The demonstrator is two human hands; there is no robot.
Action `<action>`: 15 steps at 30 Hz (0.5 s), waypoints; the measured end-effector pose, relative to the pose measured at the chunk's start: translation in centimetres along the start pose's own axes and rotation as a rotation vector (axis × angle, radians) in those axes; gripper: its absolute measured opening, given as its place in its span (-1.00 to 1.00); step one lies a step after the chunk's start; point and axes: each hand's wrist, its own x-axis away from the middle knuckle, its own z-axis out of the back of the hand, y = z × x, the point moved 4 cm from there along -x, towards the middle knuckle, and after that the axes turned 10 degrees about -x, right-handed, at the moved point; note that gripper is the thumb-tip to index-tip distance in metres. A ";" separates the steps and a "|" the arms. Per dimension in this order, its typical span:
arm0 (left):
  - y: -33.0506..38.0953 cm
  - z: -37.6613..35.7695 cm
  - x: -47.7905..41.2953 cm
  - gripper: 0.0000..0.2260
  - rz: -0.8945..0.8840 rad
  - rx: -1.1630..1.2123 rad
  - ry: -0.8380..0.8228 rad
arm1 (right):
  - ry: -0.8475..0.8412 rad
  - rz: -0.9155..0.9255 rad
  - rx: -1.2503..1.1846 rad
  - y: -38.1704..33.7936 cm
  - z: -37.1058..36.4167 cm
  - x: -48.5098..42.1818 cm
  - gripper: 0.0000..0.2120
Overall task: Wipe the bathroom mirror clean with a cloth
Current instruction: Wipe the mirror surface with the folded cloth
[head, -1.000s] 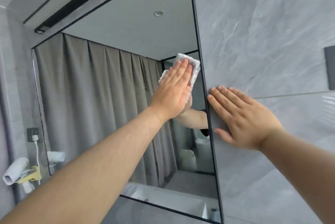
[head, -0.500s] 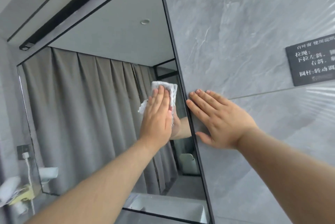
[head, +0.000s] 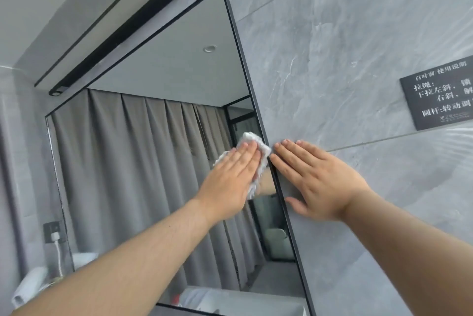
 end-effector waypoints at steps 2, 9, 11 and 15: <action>-2.3 1.7 -3.2 -0.46 0.139 0.067 -0.023 | -0.005 -0.004 0.000 0.1 0.0 0.0 -0.24; -10.5 5.5 -9.6 -0.48 0.559 0.155 0.021 | -0.031 -0.007 0.009 0.1 -0.2 0.0 -0.22; -11.7 5.6 -9.7 -0.48 0.643 0.185 0.031 | -0.032 -0.007 0.010 0.1 -0.2 0.0 -0.23; -9.8 4.3 -7.5 -0.46 0.728 0.277 0.100 | -0.018 -0.002 0.012 0.2 -0.1 0.0 -0.22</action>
